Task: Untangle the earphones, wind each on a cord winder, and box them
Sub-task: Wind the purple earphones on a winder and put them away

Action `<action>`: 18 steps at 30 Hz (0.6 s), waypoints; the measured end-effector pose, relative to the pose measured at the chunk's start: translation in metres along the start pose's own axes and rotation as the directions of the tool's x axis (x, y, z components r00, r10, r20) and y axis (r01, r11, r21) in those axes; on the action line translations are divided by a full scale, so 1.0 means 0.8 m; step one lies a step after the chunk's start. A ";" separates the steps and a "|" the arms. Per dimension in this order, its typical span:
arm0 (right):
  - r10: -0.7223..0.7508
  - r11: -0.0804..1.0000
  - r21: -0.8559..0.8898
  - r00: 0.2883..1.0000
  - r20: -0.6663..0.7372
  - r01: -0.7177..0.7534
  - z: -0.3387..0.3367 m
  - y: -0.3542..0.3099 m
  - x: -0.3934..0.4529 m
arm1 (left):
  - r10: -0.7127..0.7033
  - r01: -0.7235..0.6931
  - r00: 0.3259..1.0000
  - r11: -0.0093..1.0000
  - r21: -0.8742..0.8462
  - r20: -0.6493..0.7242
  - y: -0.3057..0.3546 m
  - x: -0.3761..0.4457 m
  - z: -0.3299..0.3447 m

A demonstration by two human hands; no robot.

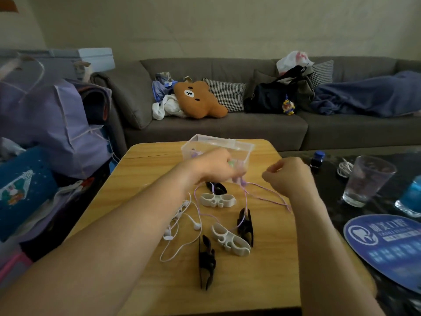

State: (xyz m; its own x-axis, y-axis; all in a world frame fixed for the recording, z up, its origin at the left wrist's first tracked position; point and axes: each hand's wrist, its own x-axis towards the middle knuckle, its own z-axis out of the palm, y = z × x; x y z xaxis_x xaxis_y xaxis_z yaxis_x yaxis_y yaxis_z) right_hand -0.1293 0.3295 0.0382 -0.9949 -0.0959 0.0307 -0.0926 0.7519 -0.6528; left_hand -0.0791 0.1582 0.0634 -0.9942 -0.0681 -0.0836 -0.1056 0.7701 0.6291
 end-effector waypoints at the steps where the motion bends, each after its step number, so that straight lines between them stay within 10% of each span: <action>1: -0.064 0.998 0.020 0.993 0.102 0.063 0.001 -0.005 -0.003 | 0.014 -0.013 1.000 0.991 0.132 -0.007 -0.004 -0.004 0.004; 6: -0.153 0.937 -0.133 0.722 0.675 0.323 0.022 -0.031 -0.019 | 0.024 -0.084 0.986 0.928 0.363 0.167 -0.036 -0.034 0.033; 14: -0.053 0.803 -0.449 0.798 0.601 0.392 0.067 -0.023 -0.018 | 0.097 -0.134 0.990 0.887 0.442 0.107 -0.089 -0.045 0.061; 18: -0.257 0.903 -0.148 0.784 0.565 0.403 0.053 -0.034 -0.023 | 0.179 -0.134 0.979 0.930 0.341 -0.101 -0.109 -0.044 0.066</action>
State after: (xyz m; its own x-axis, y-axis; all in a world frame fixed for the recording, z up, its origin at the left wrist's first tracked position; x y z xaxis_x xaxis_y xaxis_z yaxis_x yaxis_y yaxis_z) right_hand -0.1068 0.2830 0.0233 -0.7338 -0.6370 -0.2361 -0.4902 0.7371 -0.4651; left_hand -0.0337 0.1271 -0.0294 -0.9941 0.0067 0.1087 0.0428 0.9420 0.3328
